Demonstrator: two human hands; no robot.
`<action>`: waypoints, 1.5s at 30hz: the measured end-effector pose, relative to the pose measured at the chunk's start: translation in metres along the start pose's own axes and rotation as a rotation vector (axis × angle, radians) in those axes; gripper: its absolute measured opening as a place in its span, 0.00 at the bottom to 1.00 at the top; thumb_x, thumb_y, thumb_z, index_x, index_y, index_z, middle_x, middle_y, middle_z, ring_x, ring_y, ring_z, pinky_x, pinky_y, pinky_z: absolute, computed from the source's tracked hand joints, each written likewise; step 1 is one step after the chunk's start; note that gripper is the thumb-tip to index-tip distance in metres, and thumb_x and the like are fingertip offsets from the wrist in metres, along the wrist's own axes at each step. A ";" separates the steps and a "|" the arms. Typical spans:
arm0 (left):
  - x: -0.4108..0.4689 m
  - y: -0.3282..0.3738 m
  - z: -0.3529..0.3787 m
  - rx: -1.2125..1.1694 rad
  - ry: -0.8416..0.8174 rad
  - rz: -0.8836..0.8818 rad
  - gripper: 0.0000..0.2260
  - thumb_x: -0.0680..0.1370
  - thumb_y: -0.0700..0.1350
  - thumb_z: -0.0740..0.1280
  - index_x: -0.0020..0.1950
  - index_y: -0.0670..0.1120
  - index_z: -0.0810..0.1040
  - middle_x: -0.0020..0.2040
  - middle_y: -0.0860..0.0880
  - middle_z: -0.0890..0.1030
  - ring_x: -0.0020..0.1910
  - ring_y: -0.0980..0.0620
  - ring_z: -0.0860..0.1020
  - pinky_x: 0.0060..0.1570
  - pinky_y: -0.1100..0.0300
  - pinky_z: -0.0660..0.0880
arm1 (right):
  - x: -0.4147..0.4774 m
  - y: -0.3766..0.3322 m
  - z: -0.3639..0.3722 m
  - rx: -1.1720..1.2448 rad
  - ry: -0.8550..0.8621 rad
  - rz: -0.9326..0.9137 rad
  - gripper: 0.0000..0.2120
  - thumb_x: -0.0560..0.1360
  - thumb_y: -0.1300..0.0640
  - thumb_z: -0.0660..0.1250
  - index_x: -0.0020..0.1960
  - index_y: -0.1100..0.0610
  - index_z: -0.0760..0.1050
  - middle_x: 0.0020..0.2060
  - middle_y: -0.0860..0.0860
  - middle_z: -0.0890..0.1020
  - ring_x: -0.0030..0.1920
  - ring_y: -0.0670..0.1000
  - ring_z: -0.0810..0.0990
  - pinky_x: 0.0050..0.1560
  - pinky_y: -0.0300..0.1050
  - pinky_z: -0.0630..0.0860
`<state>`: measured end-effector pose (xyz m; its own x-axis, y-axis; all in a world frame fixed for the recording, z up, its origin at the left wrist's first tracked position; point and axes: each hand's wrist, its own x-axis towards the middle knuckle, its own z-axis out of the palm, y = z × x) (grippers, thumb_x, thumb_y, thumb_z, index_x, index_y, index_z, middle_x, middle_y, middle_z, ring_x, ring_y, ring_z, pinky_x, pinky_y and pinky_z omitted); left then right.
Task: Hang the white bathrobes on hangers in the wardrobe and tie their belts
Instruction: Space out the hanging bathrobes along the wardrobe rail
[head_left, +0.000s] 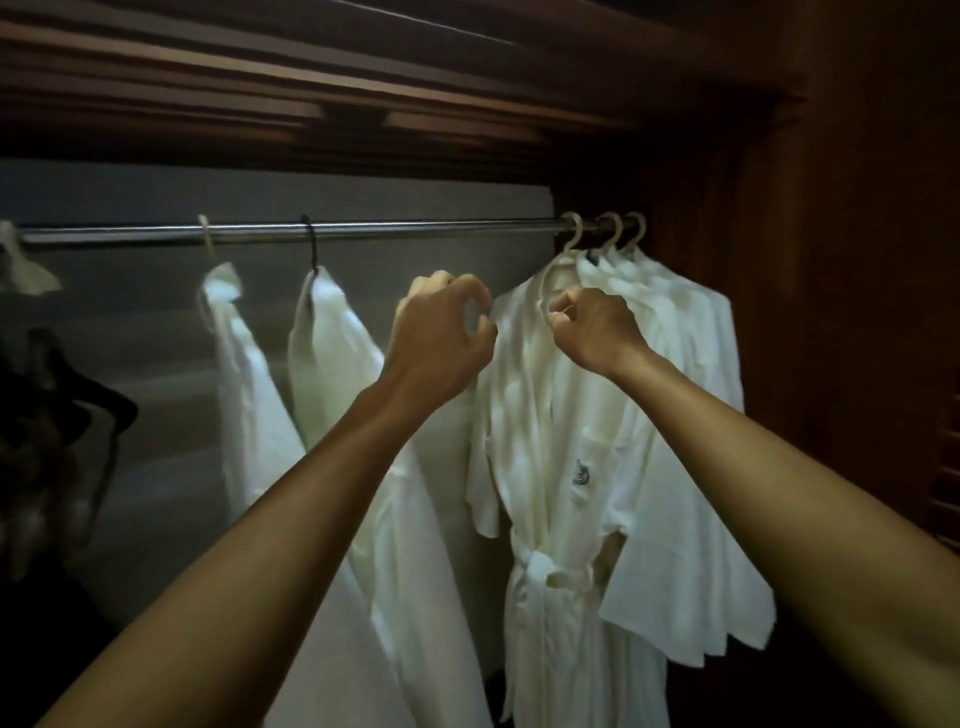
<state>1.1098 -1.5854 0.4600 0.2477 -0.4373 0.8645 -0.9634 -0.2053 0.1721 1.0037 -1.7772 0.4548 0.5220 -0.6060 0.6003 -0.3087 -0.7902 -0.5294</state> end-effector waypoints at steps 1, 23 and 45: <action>0.007 0.008 0.014 0.007 -0.001 0.002 0.11 0.73 0.48 0.65 0.53 0.49 0.82 0.50 0.48 0.80 0.53 0.46 0.76 0.55 0.48 0.75 | 0.007 0.014 -0.007 -0.018 0.007 -0.010 0.15 0.77 0.52 0.61 0.62 0.50 0.80 0.54 0.51 0.83 0.55 0.53 0.82 0.51 0.45 0.77; 0.147 0.082 0.269 -0.586 -0.172 -0.763 0.37 0.77 0.61 0.69 0.79 0.45 0.60 0.69 0.47 0.73 0.66 0.44 0.73 0.64 0.48 0.73 | 0.170 0.171 -0.054 -0.027 -0.190 -0.038 0.08 0.78 0.58 0.70 0.56 0.53 0.85 0.53 0.49 0.84 0.54 0.49 0.83 0.55 0.43 0.78; 0.132 -0.009 0.195 -0.516 0.059 -0.797 0.35 0.77 0.69 0.63 0.57 0.35 0.82 0.56 0.35 0.83 0.56 0.36 0.81 0.46 0.55 0.75 | 0.148 0.118 0.000 0.069 -0.164 -0.172 0.16 0.76 0.56 0.67 0.32 0.52 0.66 0.29 0.48 0.71 0.31 0.48 0.72 0.32 0.42 0.65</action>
<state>1.1716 -1.8120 0.4809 0.8595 -0.2874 0.4226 -0.4428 -0.0058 0.8966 1.0449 -1.9596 0.4812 0.6860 -0.4355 0.5829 -0.1519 -0.8692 -0.4706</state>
